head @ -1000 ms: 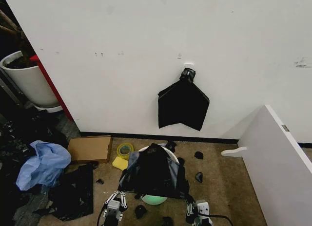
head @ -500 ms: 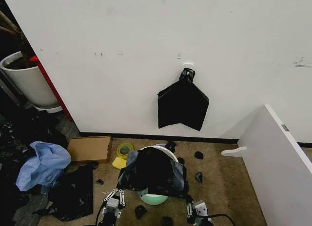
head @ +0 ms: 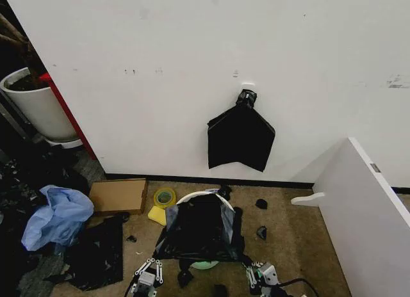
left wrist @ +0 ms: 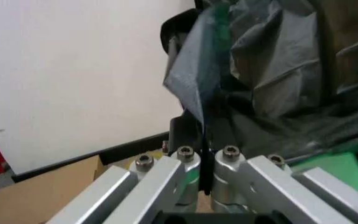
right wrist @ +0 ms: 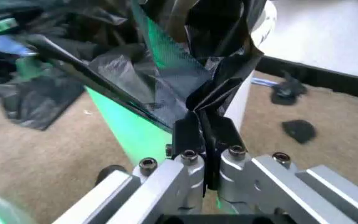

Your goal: Place the garbage bag over the trash bin.

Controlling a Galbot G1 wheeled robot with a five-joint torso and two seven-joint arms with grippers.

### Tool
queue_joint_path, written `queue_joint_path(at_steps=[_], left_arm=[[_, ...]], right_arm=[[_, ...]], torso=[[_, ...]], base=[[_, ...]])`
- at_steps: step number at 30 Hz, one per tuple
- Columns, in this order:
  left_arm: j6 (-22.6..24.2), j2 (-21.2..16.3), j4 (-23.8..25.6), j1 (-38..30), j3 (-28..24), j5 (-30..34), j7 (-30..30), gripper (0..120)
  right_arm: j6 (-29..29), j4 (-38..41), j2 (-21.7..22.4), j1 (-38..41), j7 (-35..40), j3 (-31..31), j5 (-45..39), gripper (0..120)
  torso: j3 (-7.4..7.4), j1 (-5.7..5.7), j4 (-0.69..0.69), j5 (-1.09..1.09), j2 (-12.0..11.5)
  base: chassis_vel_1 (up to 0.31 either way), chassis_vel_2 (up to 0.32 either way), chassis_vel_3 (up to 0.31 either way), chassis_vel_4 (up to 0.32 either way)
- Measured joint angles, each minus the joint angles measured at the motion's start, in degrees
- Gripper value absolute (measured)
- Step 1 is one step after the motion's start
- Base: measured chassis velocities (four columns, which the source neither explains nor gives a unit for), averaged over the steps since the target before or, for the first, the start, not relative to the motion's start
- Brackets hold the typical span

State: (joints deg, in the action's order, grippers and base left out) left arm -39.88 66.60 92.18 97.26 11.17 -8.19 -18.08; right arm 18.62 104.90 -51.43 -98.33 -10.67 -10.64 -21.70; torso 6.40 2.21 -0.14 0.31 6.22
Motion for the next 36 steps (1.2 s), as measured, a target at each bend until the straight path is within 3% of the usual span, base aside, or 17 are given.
queue_joint_path(at_steps=[6,14,20,27,32,36], left_arm=[[-0.91,-0.16,-0.39,0.04,-0.02,-0.66,0.60,0],[-1.47,-0.76,-0.39,0.40,-0.02,-0.74,0.65,0],[-1.47,-1.09,-0.39,0.70,-0.05,-1.61,0.96,0],[-0.86,-1.77,-2.17,0.62,-0.08,-1.82,1.12,0],[-0.17,-1.38,-5.96,-1.91,-0.04,-2.11,1.01,0],[-0.15,-0.66,-8.49,-3.97,-0.01,-1.13,0.64,0]], right_arm=[[3.17,-5.43,-0.11,2.60,-7.07,-2.46,-6.44,0],[6.51,-9.37,-0.80,4.11,-14.78,-3.41,-7.75,0],[9.27,-14.56,-1.81,7.32,-26.14,-5.13,-7.85,0],[10.98,-16.70,-2.71,8.93,-29.89,-5.43,-6.41,0],[12.39,-19.83,-4.44,11.16,-26.47,-5.33,1.25,0],[12.76,-20.30,-5.71,12.00,-24.05,-4.08,0.76,0]], torso=[[-0.01,0.00,0.00,-0.03,0.01],[-0.01,0.00,0.00,-0.16,0.00],[0.01,0.00,0.04,-0.17,-0.02],[0.01,0.00,0.04,-0.17,-0.04],[0.02,0.00,0.06,-0.08,-0.04],[0.00,0.00,0.00,-0.06,-0.04]], base=[[0.000,0.000,0.000,0.000],[0.000,0.000,0.000,0.000],[0.000,0.000,0.000,0.000],[0.000,0.000,0.000,0.000],[0.000,0.000,0.000,0.000],[0.000,0.000,0.000,0.000]])
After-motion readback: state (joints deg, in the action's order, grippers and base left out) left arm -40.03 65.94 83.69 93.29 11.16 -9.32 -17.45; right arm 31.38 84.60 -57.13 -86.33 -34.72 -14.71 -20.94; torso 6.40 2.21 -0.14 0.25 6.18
